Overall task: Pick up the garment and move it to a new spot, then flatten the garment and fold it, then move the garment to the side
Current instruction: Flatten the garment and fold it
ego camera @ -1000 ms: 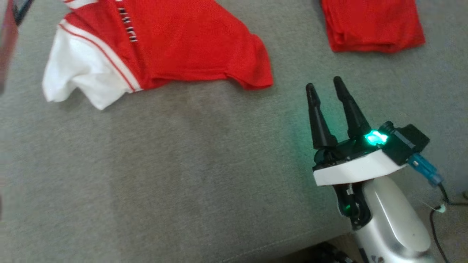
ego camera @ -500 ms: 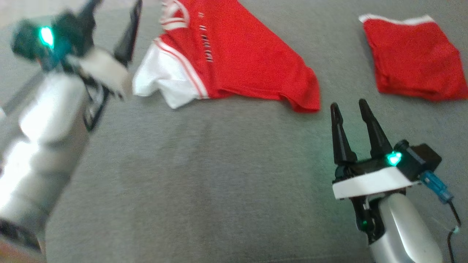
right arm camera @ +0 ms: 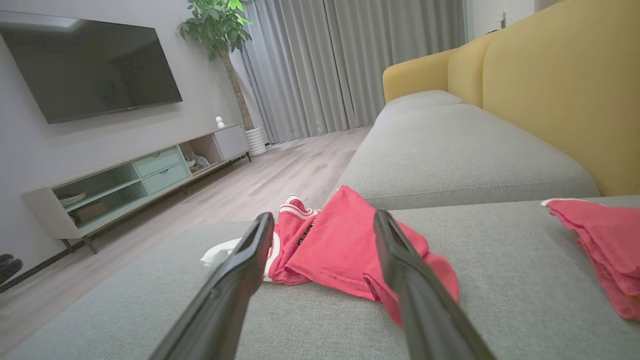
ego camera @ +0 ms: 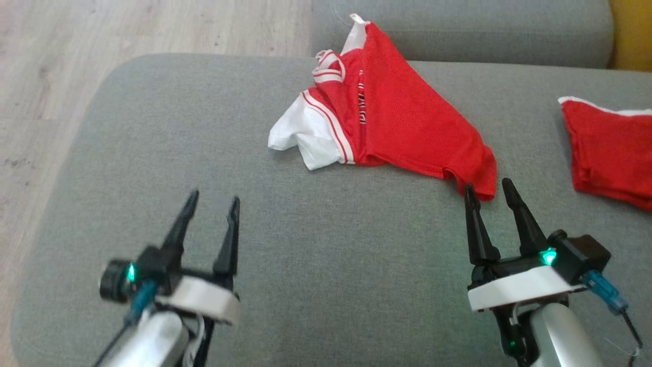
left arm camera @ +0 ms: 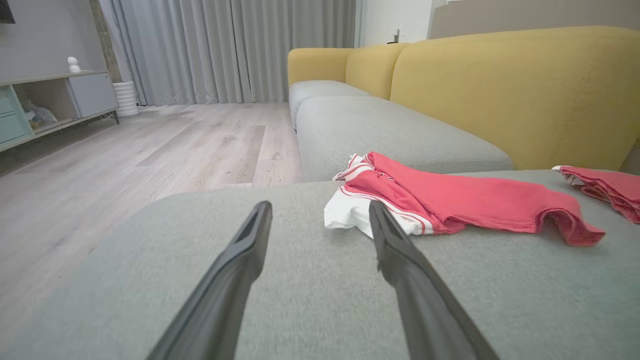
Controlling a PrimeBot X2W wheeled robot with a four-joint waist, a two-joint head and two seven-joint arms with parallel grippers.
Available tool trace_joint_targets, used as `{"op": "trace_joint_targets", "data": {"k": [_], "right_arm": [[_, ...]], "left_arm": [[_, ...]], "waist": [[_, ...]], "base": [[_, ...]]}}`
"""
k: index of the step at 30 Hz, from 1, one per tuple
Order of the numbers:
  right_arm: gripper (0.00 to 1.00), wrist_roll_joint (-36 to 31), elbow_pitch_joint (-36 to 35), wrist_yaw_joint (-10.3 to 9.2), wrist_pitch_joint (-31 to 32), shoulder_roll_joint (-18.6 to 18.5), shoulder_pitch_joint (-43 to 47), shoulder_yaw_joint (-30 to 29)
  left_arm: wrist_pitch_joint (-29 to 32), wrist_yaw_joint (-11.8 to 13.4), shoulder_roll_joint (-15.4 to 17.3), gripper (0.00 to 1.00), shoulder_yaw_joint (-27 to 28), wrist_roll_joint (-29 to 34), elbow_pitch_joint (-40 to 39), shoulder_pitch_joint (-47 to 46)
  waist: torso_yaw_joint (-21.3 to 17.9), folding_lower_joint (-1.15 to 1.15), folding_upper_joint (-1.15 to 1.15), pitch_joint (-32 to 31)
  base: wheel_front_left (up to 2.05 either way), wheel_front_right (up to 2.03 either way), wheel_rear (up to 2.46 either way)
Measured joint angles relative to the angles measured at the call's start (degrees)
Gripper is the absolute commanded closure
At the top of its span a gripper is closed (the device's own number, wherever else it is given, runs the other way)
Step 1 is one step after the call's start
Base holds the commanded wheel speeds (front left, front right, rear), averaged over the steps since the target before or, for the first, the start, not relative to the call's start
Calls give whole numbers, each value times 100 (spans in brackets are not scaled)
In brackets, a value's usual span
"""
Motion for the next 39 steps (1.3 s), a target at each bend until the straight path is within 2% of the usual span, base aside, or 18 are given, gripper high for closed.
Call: {"op": "trace_joint_targets", "data": {"k": [6, 8, 11, 18, 24, 30, 36, 39], "right_arm": [[0, -43, -3, 0, 0, 0, -3, 57], [0, -43, -13, 0, 0, -1, -3, 60], [0, -49, -45, 0, 0, 0, -14, 86], [0, -141, -81, 0, 0, -1, -167, 142], [0, -158, -149, 0, 0, -1, -386, 145], [0, -165, -211, 0, 0, -2, -465, 155], [0, -199, -257, 0, 0, -2, -602, 146], [0, -199, -293, 0, 0, -2, -607, 143]], "left_arm": [[0, 73, -94, 0, 372, 183, -382, 552], [-1, 41, -93, 0, 431, 283, -398, 567], [0, -145, -98, 0, 404, 382, -270, 513], [324, -573, -156, 0, 270, 450, 614, -577], [602, -1096, -254, 0, 272, 393, 1534, -1615], [808, -1481, -343, 0, 483, 29, 2552, -2423], [917, -1773, -438, 0, 493, -20, 3361, -3131], [1087, -1824, -491, 0, 472, -45, 3756, -3331]], "waist": [[-63, 2, 0, 12], [-107, 1, 0, 56], [-172, 2, 0, 186], [-390, 2, 0, 666], [-653, 3, 0, 1099], [-928, 3, 0, 1488], [-1114, 3, 0, 1882], [-1188, 3, 0, 2035]], "base": [[0, 0, 0], [0, 0, 0], [0, 0, 0], [0, 0, 0], [0, 0, 0], [0, 0, 0], [0, 0, 0], [0, 0, 0]]}}
